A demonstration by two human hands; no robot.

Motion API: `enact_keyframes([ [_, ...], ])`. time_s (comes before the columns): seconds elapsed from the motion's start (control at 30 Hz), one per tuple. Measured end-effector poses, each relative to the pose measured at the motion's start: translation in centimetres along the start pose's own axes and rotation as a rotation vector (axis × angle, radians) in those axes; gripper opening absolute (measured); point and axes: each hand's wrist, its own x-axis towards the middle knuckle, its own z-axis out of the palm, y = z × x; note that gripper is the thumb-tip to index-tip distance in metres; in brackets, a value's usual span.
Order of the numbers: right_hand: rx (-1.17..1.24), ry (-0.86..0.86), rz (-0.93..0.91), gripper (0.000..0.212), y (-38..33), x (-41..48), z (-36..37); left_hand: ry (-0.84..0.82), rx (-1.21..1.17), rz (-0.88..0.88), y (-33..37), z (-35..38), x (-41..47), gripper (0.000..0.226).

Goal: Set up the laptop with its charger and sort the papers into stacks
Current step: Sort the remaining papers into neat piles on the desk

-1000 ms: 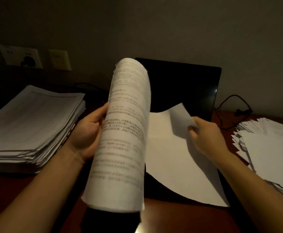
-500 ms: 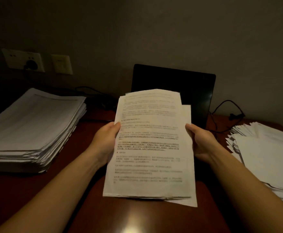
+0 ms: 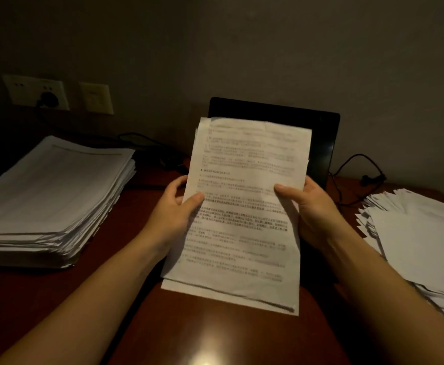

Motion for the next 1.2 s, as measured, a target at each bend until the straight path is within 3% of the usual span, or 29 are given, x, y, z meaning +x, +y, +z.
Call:
enact_keyframes([
  [0.1,-0.125,0.035,-0.164,0.032,-2.0,-0.2,0.9,0.008,-0.068,0.098,1.4,0.2,-0.1,0.021],
  [0.23,-0.238,0.045,-0.358,0.032,-4.4,-0.6,1.8,0.167,-0.03,0.334,4.1,0.6,0.4,0.012],
  [0.37,-0.263,0.08,-0.473,0.029,-4.4,-1.2,2.0,0.109,0.037,0.446,6.0,1.4,0.2,0.011],
  [0.63,-0.345,0.129,-0.29,0.027,0.9,-2.5,1.7,0.084,0.176,0.199,0.7,1.5,-1.0,0.018],
  [1.0,-0.227,0.034,-0.247,0.021,-0.1,-2.2,6.1,0.176,0.165,0.088,4.2,-4.8,0.4,0.023],
  [1.1,-0.145,-0.018,-0.242,0.026,-0.3,-2.1,8.8,0.222,0.13,0.069,5.4,-7.6,0.7,0.028],
  [1.2,-0.148,-0.07,-0.247,0.039,-0.1,-1.8,11.7,0.259,0.124,0.083,6.2,-10.8,0.5,0.047],
])
